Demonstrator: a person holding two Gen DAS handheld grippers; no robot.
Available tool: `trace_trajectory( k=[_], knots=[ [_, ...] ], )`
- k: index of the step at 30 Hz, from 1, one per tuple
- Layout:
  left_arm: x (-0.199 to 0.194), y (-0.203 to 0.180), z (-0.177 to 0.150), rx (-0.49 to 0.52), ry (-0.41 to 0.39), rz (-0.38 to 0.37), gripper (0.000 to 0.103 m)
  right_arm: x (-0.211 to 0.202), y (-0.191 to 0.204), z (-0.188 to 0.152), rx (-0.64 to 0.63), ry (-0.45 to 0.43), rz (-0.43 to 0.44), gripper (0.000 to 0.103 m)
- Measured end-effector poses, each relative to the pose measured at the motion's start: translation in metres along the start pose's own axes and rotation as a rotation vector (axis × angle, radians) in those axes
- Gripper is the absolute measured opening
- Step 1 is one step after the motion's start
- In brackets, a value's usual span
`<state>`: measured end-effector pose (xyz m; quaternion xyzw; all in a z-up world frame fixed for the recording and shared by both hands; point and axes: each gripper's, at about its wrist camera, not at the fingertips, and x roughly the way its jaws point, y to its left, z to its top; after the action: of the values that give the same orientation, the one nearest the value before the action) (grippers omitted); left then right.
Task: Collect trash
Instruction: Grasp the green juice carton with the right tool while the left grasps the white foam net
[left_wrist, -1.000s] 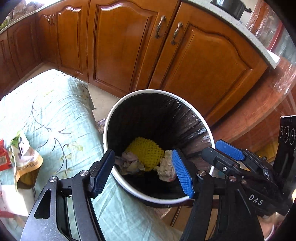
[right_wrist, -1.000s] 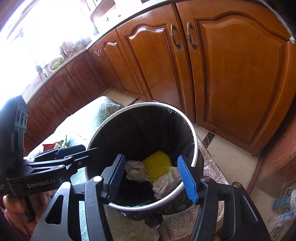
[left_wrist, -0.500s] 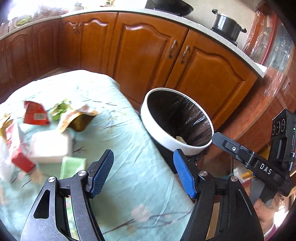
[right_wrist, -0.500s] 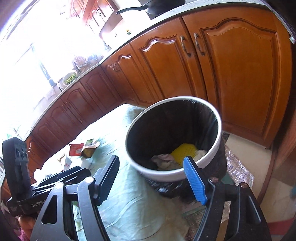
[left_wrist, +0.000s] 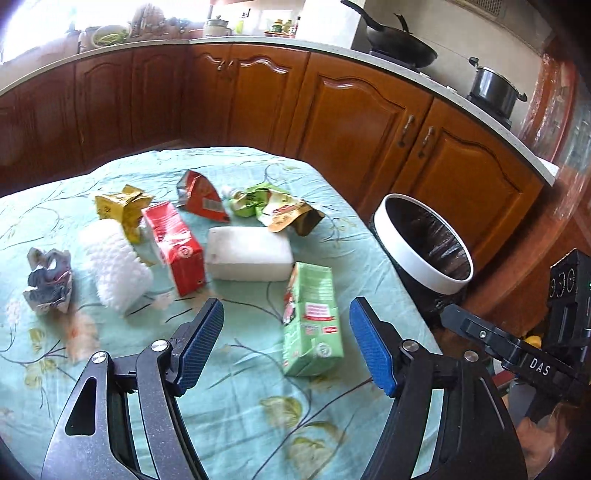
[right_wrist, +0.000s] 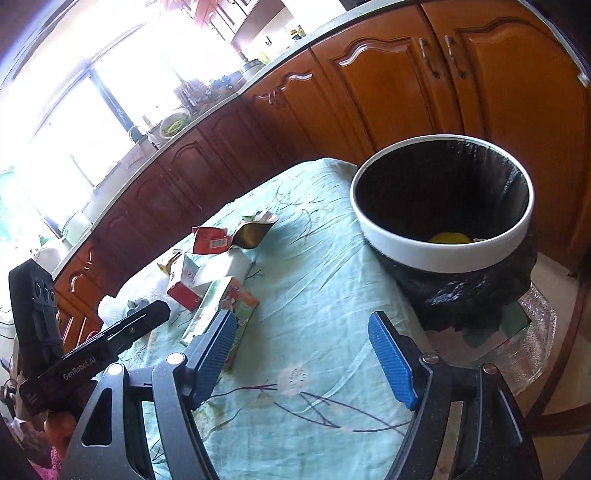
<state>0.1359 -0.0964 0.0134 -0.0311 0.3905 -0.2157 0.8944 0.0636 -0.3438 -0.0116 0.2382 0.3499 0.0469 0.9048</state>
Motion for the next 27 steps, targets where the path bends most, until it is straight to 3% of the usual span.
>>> trace_trajectory(
  k=[8,19,27],
  knots=[
    [-0.014,0.05,-0.006,-0.092,-0.017,0.087,0.072,0.018,0.044,-0.012,-0.052,0.044,0.067,0.076],
    [0.007,0.098,0.004,-0.177,0.053,0.204,0.072,0.051,0.091,-0.021,-0.153,0.095,0.089,0.076],
    [0.033,0.127,0.019,-0.251,0.095,0.184,0.072,0.086,0.095,-0.019,-0.152,0.152,0.052,0.076]
  ],
)
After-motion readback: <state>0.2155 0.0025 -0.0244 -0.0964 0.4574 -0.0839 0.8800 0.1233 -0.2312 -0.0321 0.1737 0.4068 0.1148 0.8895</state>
